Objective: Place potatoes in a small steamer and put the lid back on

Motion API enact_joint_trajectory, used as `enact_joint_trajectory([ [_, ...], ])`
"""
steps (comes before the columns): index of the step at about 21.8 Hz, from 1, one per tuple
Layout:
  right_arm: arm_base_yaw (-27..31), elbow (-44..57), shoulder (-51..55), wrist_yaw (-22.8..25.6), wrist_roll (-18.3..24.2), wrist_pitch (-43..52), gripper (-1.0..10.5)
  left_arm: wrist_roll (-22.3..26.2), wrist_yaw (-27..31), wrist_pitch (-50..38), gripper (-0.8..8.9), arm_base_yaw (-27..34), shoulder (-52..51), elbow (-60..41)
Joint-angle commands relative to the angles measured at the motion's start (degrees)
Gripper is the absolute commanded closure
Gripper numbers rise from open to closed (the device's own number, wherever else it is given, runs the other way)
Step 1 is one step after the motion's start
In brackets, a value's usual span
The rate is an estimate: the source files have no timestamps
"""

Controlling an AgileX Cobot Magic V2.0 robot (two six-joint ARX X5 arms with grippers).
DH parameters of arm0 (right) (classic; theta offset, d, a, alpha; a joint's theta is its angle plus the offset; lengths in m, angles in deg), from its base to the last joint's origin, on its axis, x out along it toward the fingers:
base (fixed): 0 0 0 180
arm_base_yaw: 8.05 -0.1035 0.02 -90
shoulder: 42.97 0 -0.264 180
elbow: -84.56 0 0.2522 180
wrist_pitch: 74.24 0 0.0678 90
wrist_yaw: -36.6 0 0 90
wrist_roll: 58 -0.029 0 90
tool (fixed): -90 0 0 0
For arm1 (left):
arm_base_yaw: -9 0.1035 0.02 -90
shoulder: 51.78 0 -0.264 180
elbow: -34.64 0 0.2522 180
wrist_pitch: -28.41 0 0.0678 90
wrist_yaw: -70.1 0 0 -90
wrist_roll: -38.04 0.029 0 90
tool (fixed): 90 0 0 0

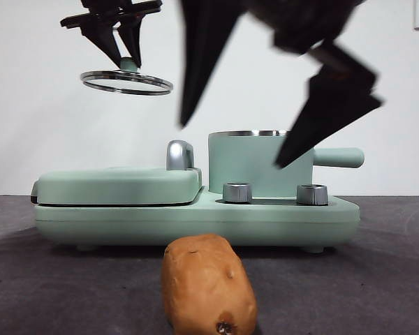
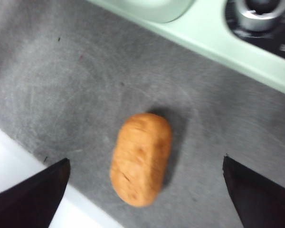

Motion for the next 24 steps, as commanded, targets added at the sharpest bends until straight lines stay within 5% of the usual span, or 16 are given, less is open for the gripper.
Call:
enact_joint_trajectory([
  [1, -2.7, -4.2, -6.4, 0.7, -1.2, -0.1, 4.3, -0.6, -0.1, -1.4, 8.05, 1.1, -0.2, 2.5],
  [16, -7.6, -8.6, -22.3, 2.6, -4.2, -6.2, 4.5, -1.0, -0.1, -1.4, 8.05, 3.1, -0.2, 2.5],
  [24, -7.5, -8.6, -22.9, 2.6, -3.3, -6.3, 7.3, -1.9, -0.1, -1.3, 8.05, 3.1, -0.2, 2.5],
])
